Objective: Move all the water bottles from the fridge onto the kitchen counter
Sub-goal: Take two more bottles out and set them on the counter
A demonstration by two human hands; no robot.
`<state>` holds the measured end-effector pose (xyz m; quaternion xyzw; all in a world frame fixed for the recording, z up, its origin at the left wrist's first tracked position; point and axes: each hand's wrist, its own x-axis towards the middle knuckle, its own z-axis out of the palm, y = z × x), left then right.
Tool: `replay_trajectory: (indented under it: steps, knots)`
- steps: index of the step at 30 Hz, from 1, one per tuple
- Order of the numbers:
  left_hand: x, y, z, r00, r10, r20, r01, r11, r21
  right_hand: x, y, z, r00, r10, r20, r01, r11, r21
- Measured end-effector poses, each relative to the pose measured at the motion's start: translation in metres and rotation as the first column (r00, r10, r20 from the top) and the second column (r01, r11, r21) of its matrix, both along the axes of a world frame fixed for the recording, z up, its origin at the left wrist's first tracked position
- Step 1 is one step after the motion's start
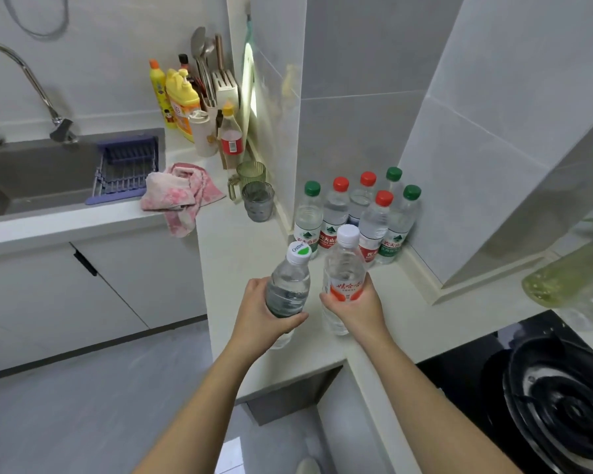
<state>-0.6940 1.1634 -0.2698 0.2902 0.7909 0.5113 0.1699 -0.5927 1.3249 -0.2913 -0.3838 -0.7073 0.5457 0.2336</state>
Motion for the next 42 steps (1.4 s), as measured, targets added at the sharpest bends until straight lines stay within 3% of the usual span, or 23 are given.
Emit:
replay_trajectory:
  steps: [10, 20, 24, 28, 42]
  knots:
    - [-0.013, 0.036, -0.034, 0.994, 0.107, -0.002, -0.107, 0.994, 0.005, -0.021, 0.035, -0.035, 0.997, -0.048, 0.061, 0.049, 0.999, -0.015]
    - [-0.026, 0.039, -0.057, 0.994, 0.089, 0.07, -0.092, 0.995, 0.049, -0.024, 0.032, -0.052, 0.995, -0.085, 0.042, 0.088, 0.993, -0.072]
    - [-0.032, 0.026, -0.073, 0.997, 0.007, 0.071, -0.006, 1.0, -0.018, -0.022, 0.024, -0.064, 0.989, -0.128, 0.076, 0.129, 0.992, -0.011]
    - [-0.035, 0.029, -0.085, 0.998, 0.026, 0.054, -0.021, 0.995, -0.1, -0.019, 0.02, -0.072, 0.971, -0.192, 0.145, 0.189, 0.981, 0.035]
    - [-0.047, 0.116, -0.082, 0.996, 0.08, 0.032, -0.076, 0.992, -0.098, -0.048, 0.067, -0.075, 0.958, -0.216, 0.19, 0.179, 0.965, 0.193]
